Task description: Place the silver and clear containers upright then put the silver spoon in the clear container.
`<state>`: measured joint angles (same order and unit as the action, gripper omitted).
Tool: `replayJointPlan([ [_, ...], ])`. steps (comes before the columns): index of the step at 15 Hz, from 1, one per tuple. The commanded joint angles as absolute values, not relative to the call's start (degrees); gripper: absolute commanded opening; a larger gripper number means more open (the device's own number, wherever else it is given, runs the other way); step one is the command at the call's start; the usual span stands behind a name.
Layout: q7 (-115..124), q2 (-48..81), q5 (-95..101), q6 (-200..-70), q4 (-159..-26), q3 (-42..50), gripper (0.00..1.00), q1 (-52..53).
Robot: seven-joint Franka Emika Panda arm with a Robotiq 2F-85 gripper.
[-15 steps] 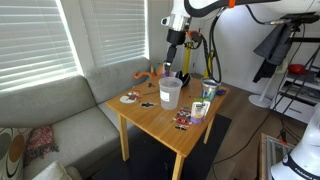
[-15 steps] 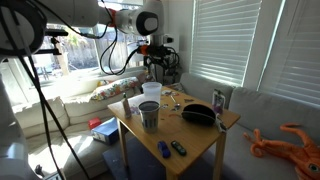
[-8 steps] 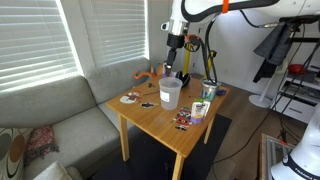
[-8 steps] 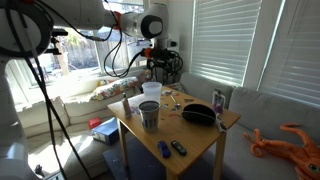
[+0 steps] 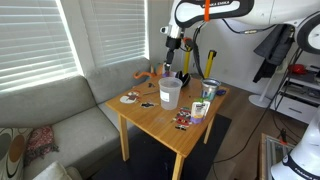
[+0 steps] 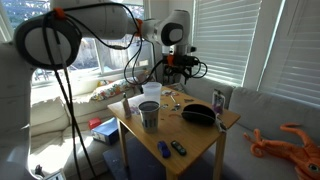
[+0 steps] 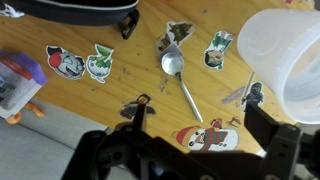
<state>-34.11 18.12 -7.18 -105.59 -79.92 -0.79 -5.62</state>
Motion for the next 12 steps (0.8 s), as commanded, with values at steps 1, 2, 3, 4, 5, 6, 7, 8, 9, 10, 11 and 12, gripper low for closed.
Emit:
replayJointPlan([
  [1,-41.3,25.5,-8.7,-104.2,-71.6,-2.3,1.0,-7.0],
  [2,-42.8,26.9,-8.7,-103.6,-70.4,-2.6,1.0,-7.1],
  [3,-43.6,28.1,-8.5,-102.8,-69.4,-2.9,1.0,-7.0],
  [4,-44.6,29.2,-8.4,-102.3,-68.5,-3.2,1.0,-7.0],
  [5,-45.5,30.2,-8.4,-101.7,-67.7,-3.6,1.0,-7.1],
  [6,-46.2,31.2,-8.1,-100.9,-66.8,-3.8,1.0,-7.1],
  [7,-46.9,32.1,-7.9,-100.0,-66.0,-3.9,1.0,-7.1],
  [8,-47.4,32.8,-7.7,-99.1,-65.5,-4.0,1.0,-7.1],
  [9,-47.7,33.6,-7.4,-98.1,-65.0,-3.9,1.0,-7.0],
  [10,-48.2,34.1,-7.3,-97.3,-64.5,-4.0,1.0,-7.0],
  [11,-48.6,34.7,-7.2,-96.9,-64.1,-3.9,1.0,-7.0],
  [12,-49.0,35.2,-7.1,-96.7,-63.8,-4.0,1.0,-6.9],
])
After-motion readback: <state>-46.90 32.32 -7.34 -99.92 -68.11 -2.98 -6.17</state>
